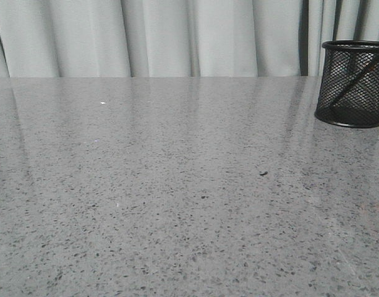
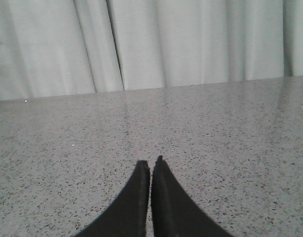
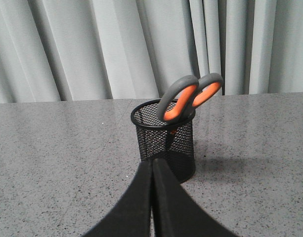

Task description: Put scissors into bucket

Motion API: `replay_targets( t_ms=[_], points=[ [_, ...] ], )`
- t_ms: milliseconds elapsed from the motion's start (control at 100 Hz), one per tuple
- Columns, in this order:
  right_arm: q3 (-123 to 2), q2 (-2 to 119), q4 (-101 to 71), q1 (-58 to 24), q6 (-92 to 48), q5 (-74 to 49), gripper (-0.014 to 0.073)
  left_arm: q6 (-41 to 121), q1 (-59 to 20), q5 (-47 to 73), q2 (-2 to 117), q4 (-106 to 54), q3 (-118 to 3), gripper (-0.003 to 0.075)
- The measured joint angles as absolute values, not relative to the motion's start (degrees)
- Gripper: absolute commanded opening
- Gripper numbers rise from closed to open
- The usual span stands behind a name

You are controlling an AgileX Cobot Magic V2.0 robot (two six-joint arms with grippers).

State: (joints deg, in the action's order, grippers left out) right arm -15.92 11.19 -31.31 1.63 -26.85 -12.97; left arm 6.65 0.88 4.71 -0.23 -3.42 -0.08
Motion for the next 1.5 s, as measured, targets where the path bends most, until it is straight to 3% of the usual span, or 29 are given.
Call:
replay_targets(
  t_ms=[550,840,1070,1500],
  points=[
    [-15.79,11.19,-29.35,1.63,-26.85,-12.88,-0.0073,6.65,0.88,4.71,-0.23,-3.40,-0.08,-0.0020],
    [-8.19,9.00,-3.46,1.63,-4.42,-9.55,-0.0073,6.65,0.88,4.71,-0.23,-3.40,-0.08,-0.0020],
    [0.58,0.75,-0.97,1.63,-2.99,-9.18,-0.0073,6.65,0.88,4.71,-0.23,-3.40,-0.08,-0.0020],
    [0.71,-0.46,0.54,1.63,-2.90,-8.26,-0.0073,6.65,0.88,4.80,-0.23,-3.40,-0.08,-0.0020]
  ],
)
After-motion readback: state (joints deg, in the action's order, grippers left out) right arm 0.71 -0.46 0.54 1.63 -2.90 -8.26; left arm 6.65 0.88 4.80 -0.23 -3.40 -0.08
